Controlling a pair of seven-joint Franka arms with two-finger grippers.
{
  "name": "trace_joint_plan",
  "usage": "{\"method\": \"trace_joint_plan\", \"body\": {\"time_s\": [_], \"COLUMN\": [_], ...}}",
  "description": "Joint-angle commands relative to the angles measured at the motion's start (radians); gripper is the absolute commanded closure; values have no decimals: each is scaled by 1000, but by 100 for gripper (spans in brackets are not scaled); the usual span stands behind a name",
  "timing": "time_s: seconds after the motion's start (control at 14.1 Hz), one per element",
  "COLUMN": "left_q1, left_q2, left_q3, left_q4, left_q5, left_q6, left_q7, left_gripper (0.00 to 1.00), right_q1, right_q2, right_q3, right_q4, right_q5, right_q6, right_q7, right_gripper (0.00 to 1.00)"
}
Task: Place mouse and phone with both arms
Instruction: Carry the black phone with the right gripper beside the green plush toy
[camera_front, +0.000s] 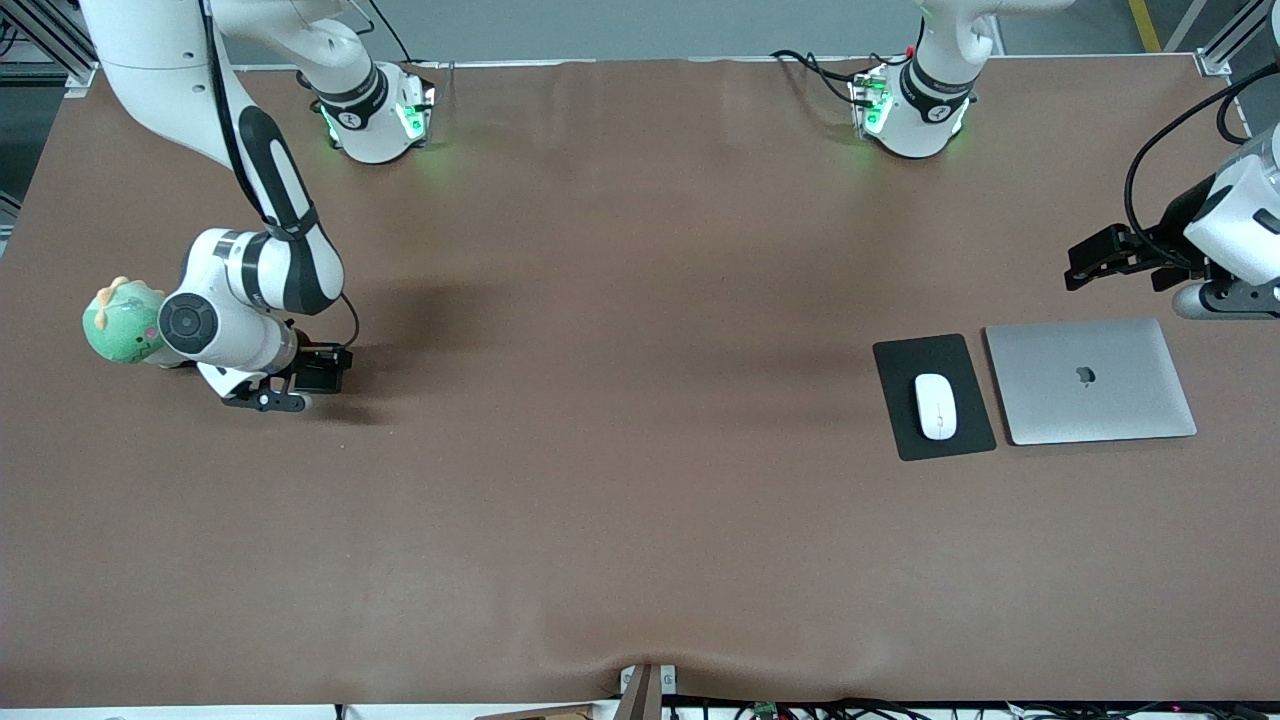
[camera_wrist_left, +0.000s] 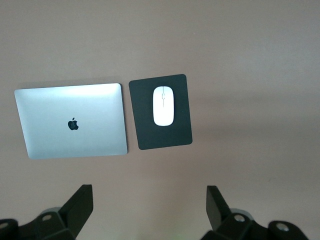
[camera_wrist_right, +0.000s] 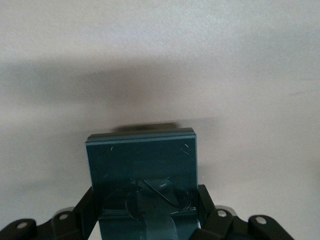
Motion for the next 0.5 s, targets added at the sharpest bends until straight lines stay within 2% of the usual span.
{"method": "trace_joint_plan", "body": {"time_s": [0.0, 0.42], "left_q1": [3, 3], "left_q2": [-10, -9], "left_q3": [-1, 0], "left_q4": [5, 14], "left_q5": [-13, -14], "left_q6": [3, 3], "left_q7": [6, 8], "left_gripper": [0, 0], "right_q1": [-27, -49], "right_q2": [-39, -22], "right_q3": [-8, -16], "right_q4": [-44, -62], "right_q5": [-11, -11], "right_q6": [36, 71], "right_q7": [-62, -90], "right_gripper": [100, 100]}}
